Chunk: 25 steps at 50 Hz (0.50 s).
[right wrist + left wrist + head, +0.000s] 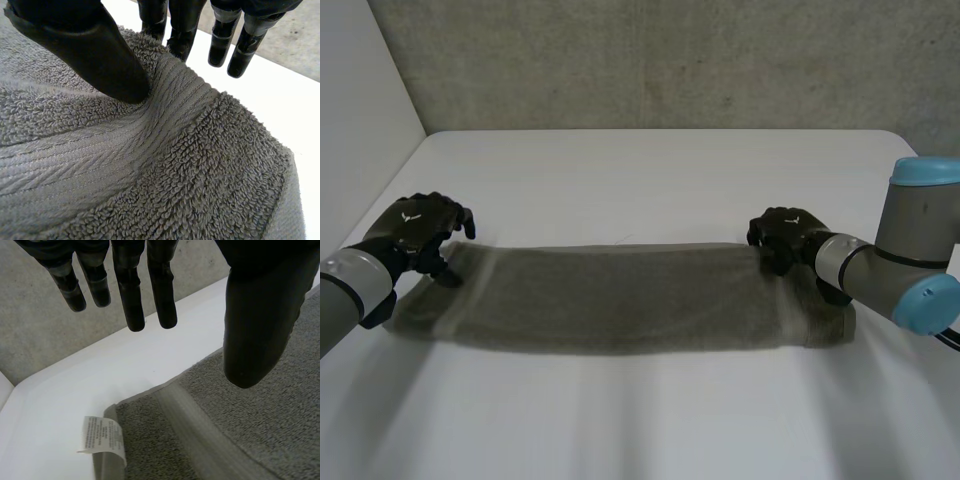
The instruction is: Fold the towel.
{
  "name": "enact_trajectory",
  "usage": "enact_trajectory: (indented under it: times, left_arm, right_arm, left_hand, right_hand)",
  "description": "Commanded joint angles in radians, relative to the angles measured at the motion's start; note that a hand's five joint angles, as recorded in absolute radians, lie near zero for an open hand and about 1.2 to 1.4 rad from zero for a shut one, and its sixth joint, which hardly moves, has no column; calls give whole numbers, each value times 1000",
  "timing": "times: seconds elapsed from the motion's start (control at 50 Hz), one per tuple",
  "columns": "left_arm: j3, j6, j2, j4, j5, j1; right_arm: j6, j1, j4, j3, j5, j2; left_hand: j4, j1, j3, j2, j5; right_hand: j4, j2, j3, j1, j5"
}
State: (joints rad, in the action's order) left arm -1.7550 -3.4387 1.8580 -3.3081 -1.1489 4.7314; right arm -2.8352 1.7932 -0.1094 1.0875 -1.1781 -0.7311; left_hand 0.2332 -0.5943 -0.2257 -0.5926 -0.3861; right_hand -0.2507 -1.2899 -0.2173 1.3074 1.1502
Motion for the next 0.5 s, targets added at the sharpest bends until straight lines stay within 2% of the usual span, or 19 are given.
enact_trajectory:
  times: [0.02, 0.26, 0.3, 0.32, 0.34, 0.36, 0.38, 0.4, 0.5]
  left_arm:
    - [0, -1, 3, -8, 0, -1]
    - [3, -1, 4, -8, 0, -1]
    - [3, -2, 4, -8, 0, -1]
    - [2, -1, 4, -8, 0, -1]
    - [2, -2, 3, -8, 0, -1]
    - [2, -2, 3, -8, 0, -1]
    - [0, -2, 3, -8, 0, -1]
    - [0, -2, 3, -8, 0, -1]
    - [-1, -2, -2, -7, -2, 1]
  right_arm:
    - [2, 2, 2, -136, -49, 79]
    - [0, 23, 4, -187, -49, 108]
    - [0, 28, 4, -185, -49, 114]
    - [0, 32, 4, -184, -49, 117]
    - [0, 34, 5, -181, -49, 119]
    - [0, 34, 5, -181, -49, 119]
    - [0, 35, 5, -176, -51, 118]
    - [3, 35, 5, -166, -55, 107]
    - [13, 35, 16, -80, -77, 10]
  left_hand:
    - [-59, 40, 51, 39, 7]
    - [-59, 40, 51, 39, 7]
    - [-59, 40, 51, 39, 7]
    - [-59, 40, 51, 39, 7]
    - [-59, 40, 51, 39, 7]
    - [-59, 40, 51, 39, 7]
    - [-59, 40, 51, 39, 7]
    - [-59, 40, 51, 39, 7]
    - [-59, 40, 51, 39, 7]
  right_hand:
    - [76, -106, 43, 89, 72]
    - [76, -106, 43, 89, 72]
    - [76, -16, 43, -1, -18]
    - [76, 190, 43, -207, -225]
    - [76, 582, 43, -599, -616]
    - [76, 585, 43, -603, -620]
    - [76, 1048, 43, -1065, -1082]
    - [76, 1115, 43, -1133, -1150]
    - [76, 1115, 43, -1133, -1150]
